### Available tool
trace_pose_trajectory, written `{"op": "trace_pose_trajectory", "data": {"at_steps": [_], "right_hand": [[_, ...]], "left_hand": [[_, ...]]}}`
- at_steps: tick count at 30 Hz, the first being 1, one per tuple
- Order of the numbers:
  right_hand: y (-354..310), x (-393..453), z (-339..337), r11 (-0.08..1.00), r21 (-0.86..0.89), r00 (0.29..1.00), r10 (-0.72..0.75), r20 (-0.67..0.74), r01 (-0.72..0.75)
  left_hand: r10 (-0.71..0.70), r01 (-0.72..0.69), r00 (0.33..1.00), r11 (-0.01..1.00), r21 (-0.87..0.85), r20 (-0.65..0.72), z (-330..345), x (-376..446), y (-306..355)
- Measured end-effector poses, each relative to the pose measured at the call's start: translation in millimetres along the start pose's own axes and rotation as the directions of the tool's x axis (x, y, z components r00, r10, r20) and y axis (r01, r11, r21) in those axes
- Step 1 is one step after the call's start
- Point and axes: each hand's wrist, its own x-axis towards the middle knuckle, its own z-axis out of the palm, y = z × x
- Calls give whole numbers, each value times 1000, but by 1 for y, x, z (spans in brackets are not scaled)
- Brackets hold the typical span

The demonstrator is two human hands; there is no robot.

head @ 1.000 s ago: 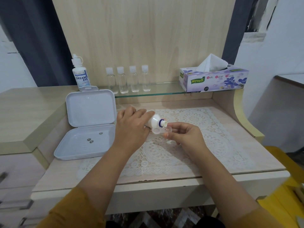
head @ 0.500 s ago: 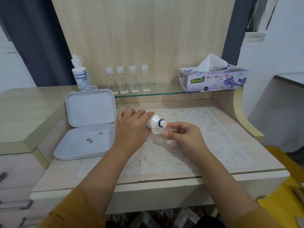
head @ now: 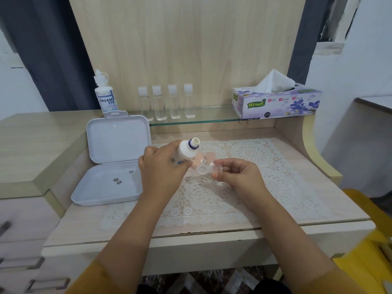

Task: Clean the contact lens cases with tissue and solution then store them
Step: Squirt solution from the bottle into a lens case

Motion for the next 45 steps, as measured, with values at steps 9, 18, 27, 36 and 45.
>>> {"op": "trace_pose_trajectory", "data": {"at_steps": [9,18,27,36,45], "right_hand": [[0,-2,2,995,-87,999,46,7,-45],[0,-6,8,990,-123,998,60,-15,-61],[2,-3,8,951,-305,999,49,-22,-53],[3,-1,8,918,-396,1000,31,1,-28],[4,-1,9,873,-487,1000,21,-5,-21]], "left_hand": [[-120,109,988,987,-115,-95,-2,-16,-1],[-126,122,991,988,-93,-43,-2,-17,-4],[-130,125,991,987,-97,-41,-2,-17,-5],[-139,136,990,987,-85,-27,-4,-18,-2],[-125,122,992,989,-79,-27,-3,-17,-5]]}}
